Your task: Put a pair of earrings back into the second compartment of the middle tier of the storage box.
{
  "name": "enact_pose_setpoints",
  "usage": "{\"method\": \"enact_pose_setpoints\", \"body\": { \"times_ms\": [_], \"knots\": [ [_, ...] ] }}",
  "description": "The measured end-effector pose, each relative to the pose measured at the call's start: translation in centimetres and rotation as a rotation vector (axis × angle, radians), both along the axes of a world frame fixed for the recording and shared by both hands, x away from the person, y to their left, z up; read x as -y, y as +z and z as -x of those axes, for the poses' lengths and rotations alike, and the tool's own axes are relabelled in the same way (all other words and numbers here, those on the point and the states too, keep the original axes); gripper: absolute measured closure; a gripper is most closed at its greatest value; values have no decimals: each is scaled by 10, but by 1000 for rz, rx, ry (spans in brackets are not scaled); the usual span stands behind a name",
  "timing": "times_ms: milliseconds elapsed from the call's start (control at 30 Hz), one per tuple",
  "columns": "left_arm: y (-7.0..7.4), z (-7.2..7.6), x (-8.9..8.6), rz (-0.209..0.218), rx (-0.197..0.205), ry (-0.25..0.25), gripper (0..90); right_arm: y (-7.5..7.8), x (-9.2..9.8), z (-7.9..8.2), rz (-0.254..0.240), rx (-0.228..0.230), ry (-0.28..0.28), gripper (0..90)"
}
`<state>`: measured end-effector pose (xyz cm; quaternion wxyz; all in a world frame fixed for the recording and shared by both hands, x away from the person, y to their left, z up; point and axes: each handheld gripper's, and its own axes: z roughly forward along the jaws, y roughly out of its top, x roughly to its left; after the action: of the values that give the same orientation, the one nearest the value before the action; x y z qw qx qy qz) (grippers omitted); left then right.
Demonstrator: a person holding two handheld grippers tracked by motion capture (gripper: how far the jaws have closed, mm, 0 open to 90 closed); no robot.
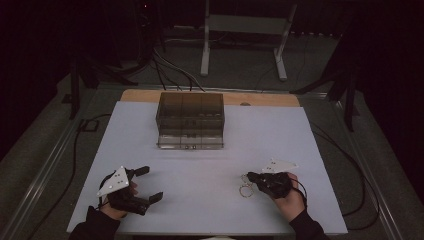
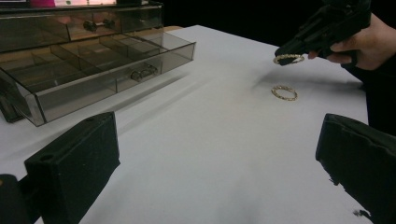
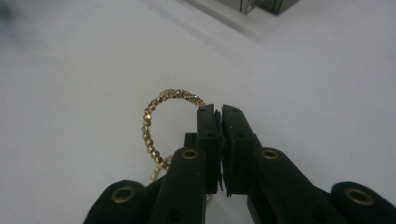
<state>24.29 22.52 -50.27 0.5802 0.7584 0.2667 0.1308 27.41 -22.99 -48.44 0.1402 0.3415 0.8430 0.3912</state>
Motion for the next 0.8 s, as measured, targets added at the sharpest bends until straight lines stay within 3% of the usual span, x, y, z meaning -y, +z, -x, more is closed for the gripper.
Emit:
{"method": "enact_pose_setpoints", "body": {
  "times_ms": [233, 800],
  "knots": [
    [0, 0, 0, 3, -1, -2, 4, 16, -15, -13, 5, 39, 35, 871],
    [1, 0, 0, 0, 4, -3, 4, 24, -53, -41, 33, 58, 110, 871]
  ]
}}
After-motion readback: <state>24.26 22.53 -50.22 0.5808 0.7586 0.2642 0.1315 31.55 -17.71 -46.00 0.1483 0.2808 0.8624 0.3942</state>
